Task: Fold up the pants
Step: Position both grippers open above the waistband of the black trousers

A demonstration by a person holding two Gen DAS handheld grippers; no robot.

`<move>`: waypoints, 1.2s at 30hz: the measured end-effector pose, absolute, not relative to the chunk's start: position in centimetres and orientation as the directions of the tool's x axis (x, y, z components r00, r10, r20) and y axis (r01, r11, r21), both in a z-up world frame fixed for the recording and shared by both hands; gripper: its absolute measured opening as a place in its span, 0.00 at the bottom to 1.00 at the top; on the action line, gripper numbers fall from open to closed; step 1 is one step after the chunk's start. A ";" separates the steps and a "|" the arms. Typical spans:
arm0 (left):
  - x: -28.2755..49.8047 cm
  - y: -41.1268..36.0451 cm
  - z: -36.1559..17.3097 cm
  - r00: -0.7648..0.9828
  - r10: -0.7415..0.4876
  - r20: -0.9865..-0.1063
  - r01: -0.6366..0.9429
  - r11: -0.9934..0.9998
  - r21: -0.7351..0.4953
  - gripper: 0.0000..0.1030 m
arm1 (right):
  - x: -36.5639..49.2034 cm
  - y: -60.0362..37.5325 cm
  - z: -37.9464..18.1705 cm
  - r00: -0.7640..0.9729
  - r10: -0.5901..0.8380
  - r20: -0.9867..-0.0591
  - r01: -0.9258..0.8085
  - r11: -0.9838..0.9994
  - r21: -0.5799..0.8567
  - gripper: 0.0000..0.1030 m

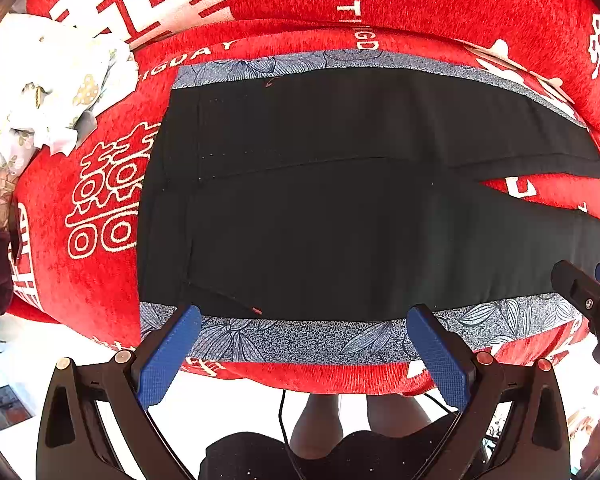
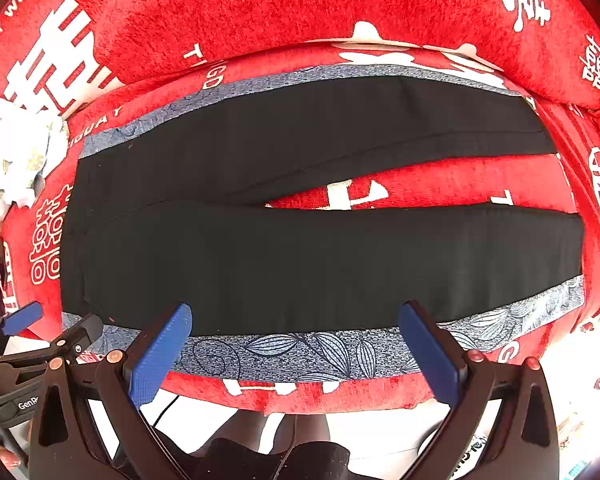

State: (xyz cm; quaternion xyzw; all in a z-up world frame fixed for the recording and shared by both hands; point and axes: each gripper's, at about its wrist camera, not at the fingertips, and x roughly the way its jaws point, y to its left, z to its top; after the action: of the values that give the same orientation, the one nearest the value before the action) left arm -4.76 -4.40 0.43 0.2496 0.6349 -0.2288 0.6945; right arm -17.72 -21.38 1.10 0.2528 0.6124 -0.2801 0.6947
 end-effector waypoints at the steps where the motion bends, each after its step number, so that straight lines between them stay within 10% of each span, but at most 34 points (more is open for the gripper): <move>1: -4.8 -4.3 0.4 0.088 -0.001 -0.996 0.635 0.770 0.055 1.00 | -17.7 -21.4 1.1 0.095 -0.079 -0.992 0.699 0.715 0.010 1.00; 36: -4.5 -3.7 -0.5 0.076 0.026 -0.997 0.631 0.773 0.068 1.00 | -18.1 -22.0 0.1 0.114 -0.054 -0.992 0.736 0.676 0.048 1.00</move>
State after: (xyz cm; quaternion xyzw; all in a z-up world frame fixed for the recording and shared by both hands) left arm -4.50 -3.71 -0.53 0.2555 0.6432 -0.2199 0.6875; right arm -18.12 -21.95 0.15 0.2836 0.6011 -0.2858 0.6903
